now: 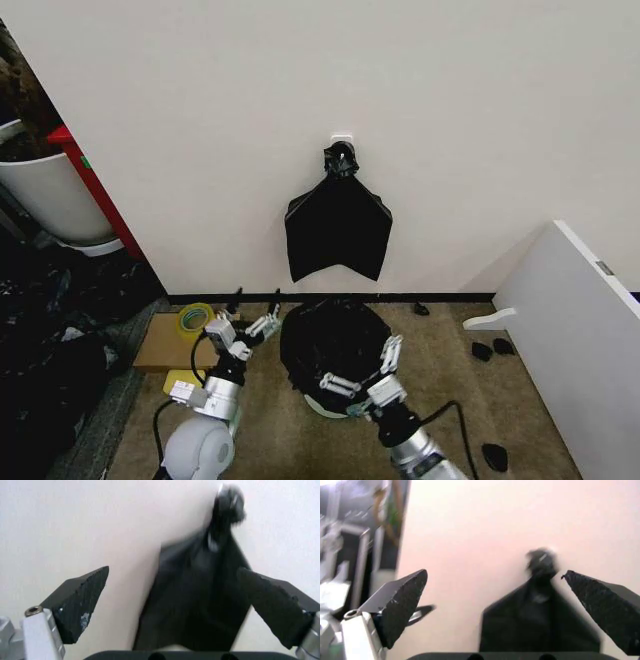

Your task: Place the garbage bag over the trash bin.

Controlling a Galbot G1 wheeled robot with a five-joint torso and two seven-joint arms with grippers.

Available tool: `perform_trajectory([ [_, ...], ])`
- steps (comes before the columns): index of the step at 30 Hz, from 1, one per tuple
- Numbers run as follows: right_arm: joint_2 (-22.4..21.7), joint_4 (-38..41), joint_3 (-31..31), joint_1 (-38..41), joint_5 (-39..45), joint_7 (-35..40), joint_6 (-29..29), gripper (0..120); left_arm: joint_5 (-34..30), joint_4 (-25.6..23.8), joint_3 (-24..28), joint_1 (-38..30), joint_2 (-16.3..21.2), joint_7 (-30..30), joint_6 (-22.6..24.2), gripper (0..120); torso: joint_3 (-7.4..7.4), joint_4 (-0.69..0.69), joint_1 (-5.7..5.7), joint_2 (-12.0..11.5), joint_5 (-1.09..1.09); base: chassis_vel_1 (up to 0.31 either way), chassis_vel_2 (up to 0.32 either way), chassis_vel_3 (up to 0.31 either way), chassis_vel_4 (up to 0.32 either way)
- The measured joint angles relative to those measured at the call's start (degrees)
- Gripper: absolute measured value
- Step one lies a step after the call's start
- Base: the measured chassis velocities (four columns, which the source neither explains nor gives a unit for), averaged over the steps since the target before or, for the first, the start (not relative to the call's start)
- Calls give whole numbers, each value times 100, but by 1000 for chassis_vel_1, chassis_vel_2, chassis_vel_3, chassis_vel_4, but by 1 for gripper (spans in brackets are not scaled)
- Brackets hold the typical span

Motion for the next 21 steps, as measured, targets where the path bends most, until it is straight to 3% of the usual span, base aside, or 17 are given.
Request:
perform_trajectory([
  [4,111,357,466,95,96,282,-350,100,437,-600,-241,-87,135,-386,200,100,0,-1,0,0,0,0,0,0,0],
  [6,120,360,502,103,105,281,-351,100,454,-648,-273,-85,145,-412,230,100,0,-1,0,0,0,0,0,0,0],
  [12,225,295,687,227,966,-29,-258,100,271,-1576,-851,147,236,-887,1036,100,0,1,0,-1,-1,0,0,0,0],
  [21,338,114,780,293,999,-55,-257,100,199,-1236,-834,233,160,-661,762,100,0,0,0,-1,-1,0,0,0,0],
])
